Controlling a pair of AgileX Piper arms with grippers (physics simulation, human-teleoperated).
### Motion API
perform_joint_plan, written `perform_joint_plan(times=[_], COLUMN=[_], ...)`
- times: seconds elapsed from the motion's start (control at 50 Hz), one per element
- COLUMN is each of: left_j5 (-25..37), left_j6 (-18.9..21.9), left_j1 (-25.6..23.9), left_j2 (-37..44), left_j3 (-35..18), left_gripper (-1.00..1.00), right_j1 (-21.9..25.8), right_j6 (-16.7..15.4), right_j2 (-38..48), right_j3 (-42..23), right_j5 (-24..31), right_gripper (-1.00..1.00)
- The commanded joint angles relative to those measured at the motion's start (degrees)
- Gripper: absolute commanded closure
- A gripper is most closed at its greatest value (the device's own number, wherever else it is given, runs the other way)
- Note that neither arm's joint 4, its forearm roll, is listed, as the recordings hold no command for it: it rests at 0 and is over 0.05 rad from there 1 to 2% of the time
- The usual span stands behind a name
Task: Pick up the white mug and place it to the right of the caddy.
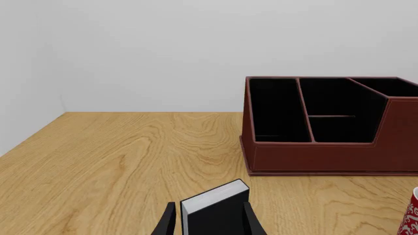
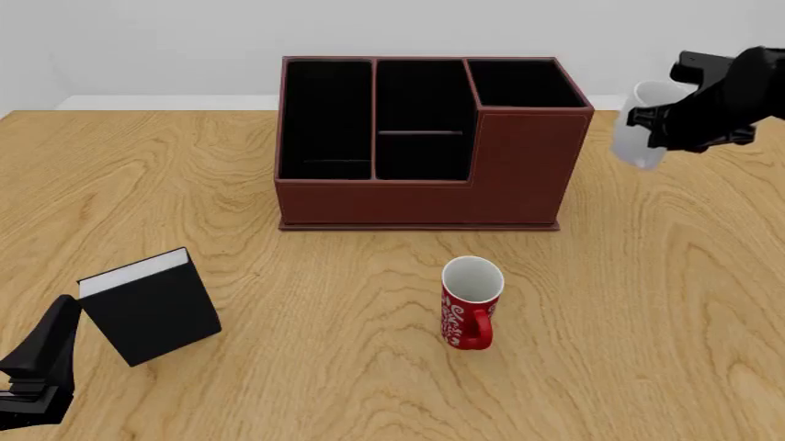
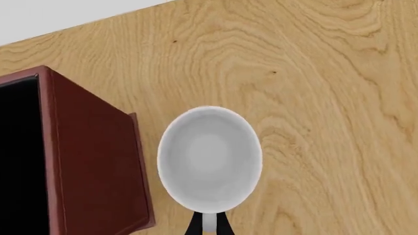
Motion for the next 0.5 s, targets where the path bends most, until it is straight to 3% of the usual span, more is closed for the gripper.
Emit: perform_joint_plan(times=[0.02, 0.5], left_j5=[0.0, 0.0], left_j6=[0.0, 0.0], left_j1=[0.0, 0.0], left_j2=[0.0, 0.0], left_j3=[0.0, 0.0], left_gripper=[-1.0, -1.0], right_j1=[0.11, 2.32], right_j6=[0.52, 1.33], right_j2=[1.48, 2.77], right_j3=[-0.87, -0.86], right_j5=[-0.22, -1.16], right_gripper=[1.0, 1.0])
